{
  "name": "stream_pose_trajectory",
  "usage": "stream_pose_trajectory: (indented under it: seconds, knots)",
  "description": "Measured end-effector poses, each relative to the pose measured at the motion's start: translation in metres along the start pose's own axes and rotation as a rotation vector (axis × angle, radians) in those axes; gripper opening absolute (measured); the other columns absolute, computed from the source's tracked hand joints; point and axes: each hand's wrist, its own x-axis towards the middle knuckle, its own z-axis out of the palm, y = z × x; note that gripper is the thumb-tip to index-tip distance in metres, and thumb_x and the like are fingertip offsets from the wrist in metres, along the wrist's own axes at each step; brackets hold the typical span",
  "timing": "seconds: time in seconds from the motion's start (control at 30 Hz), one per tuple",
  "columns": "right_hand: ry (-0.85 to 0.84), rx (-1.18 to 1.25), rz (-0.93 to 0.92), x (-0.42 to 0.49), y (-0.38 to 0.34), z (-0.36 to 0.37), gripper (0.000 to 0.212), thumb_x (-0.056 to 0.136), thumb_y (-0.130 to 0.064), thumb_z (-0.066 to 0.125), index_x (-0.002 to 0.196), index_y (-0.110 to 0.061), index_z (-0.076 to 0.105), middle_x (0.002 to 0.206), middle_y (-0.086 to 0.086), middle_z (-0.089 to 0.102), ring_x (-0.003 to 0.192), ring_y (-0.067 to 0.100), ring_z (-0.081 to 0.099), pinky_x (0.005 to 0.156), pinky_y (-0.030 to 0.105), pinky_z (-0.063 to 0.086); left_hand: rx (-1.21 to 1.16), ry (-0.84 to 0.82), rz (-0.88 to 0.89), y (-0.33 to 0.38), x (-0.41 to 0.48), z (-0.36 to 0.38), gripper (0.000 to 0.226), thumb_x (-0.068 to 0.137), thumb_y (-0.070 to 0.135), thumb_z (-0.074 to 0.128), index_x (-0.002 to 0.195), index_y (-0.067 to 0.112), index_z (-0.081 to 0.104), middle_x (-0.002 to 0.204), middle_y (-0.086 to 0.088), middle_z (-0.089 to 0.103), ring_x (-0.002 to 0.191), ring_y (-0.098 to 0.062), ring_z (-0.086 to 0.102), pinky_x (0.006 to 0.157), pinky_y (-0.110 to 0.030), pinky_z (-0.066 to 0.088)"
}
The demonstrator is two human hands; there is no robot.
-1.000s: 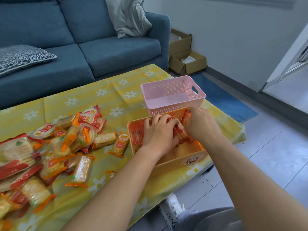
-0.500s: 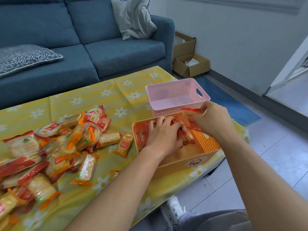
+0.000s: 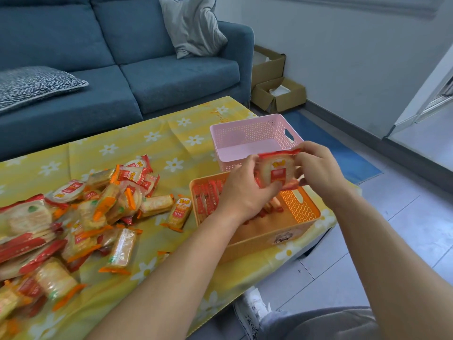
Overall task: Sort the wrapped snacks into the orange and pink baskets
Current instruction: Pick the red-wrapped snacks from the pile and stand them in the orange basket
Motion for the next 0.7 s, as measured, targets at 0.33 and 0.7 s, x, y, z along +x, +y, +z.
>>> stream_pose_trajectory:
  seconds: [0.33, 0.7]
  knots:
    - [0.012, -0.068, 0.093, -0.005, -0.011, 0.012, 0.045, 0.097, -0.047, 0.05, 0.091, -0.009, 0.073, 0.079, 0.008, 0.075, 0.071, 0.023, 0.075, 0.07, 0.041, 0.065, -0.17, -0.036, -0.048, 0.007, -0.002, 0.017, 0.038, 0.076, 0.025, 0.085, 0.106, 0.03, 0.062, 0.103, 0.015, 0.069, 0.079, -0.003, 0.062, 0.069, -0.018, 0.048]
    - [0.146, -0.811, -0.14, 0.001, 0.029, 0.05, 0.02, 0.09, -0.03, 0.061, 0.08, -0.013, 0.056, 0.087, 0.01, 0.068, 0.08, 0.035, 0.067, 0.058, 0.034, 0.047, 0.475, 0.083, 0.055, -0.012, -0.01, 0.012, 0.022, 0.088, 0.022, 0.056, 0.105, 0.029, 0.069, 0.109, 0.007, 0.065, 0.105, -0.022, 0.054, 0.089, -0.037, 0.044]
